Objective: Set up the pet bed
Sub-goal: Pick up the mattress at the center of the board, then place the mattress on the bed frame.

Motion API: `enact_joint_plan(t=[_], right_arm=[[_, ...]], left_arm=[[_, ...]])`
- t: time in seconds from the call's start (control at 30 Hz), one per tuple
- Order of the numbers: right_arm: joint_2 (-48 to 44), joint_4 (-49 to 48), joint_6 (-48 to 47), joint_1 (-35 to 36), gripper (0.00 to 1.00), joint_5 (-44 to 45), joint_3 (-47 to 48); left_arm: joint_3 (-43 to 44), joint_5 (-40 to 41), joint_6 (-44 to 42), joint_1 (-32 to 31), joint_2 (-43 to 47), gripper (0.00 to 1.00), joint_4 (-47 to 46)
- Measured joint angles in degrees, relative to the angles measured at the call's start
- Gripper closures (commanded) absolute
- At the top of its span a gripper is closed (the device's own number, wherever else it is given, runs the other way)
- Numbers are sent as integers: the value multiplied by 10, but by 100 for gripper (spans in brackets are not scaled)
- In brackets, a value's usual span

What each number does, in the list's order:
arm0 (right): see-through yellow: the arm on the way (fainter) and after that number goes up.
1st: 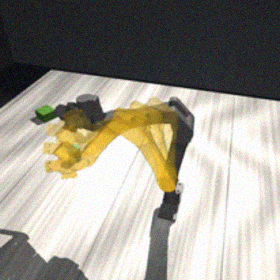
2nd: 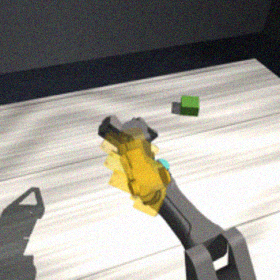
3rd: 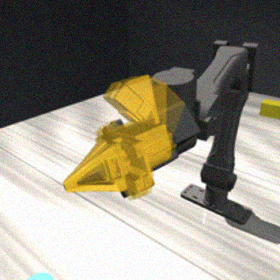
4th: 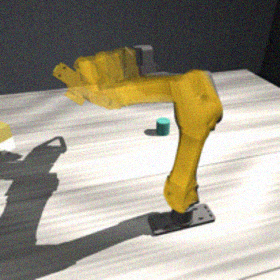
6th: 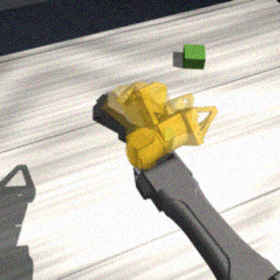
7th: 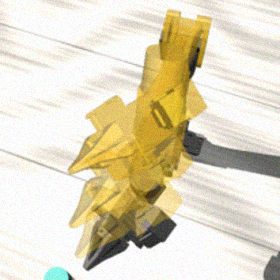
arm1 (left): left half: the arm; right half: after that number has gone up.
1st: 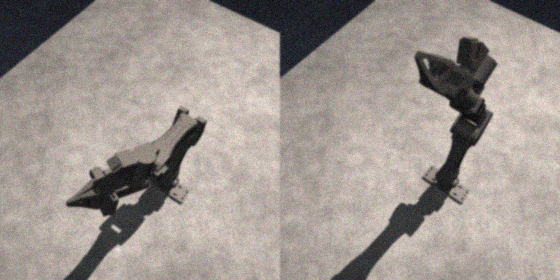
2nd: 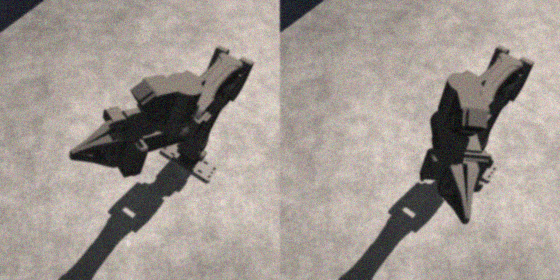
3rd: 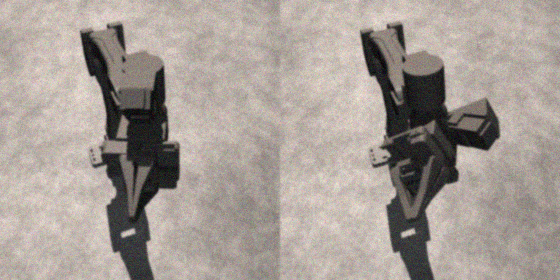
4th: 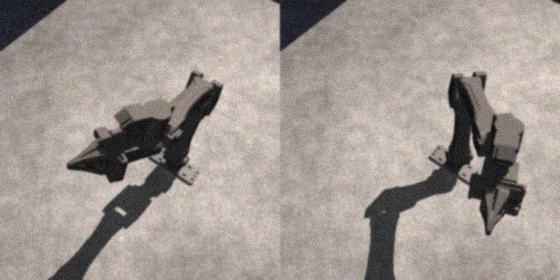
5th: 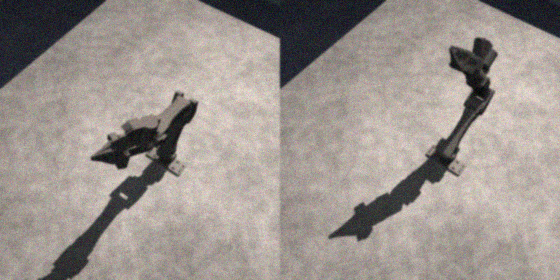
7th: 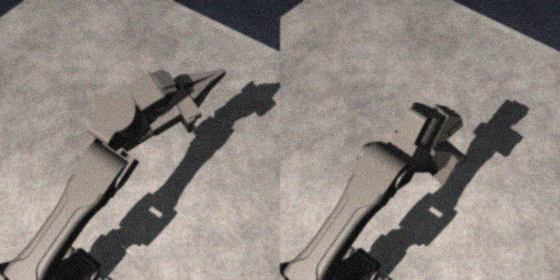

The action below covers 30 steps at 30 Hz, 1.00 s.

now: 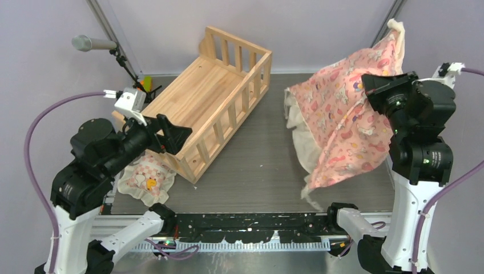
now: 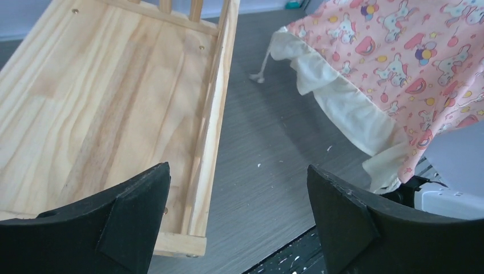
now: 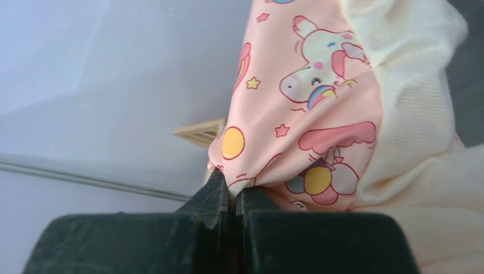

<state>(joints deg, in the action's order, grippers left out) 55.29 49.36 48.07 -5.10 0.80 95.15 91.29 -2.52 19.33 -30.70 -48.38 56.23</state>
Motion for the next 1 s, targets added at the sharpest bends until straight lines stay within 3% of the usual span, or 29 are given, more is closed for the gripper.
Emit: enact_joint_plan(t=[0.37, 0.47, 0.57, 0.63, 0.73, 1.0], right_arm=[[94, -150, 230, 3, 100, -66, 161], [137, -196, 278, 40, 100, -61, 211], [200, -219, 269, 172, 100, -2, 277], [254, -225, 232, 281, 100, 48, 323], [330, -232, 175, 391, 100, 114, 374], [558, -303, -12, 576, 100, 284, 557]], left_arm=[[3, 15, 12, 0, 47, 7, -1], [3, 15, 15, 0, 52, 7, -1], [2, 23, 15, 0, 59, 7, -1], [2, 30, 16, 0, 63, 6, -1], [2, 38, 15, 0, 67, 6, 0], [7, 66, 12, 0, 84, 5, 22]])
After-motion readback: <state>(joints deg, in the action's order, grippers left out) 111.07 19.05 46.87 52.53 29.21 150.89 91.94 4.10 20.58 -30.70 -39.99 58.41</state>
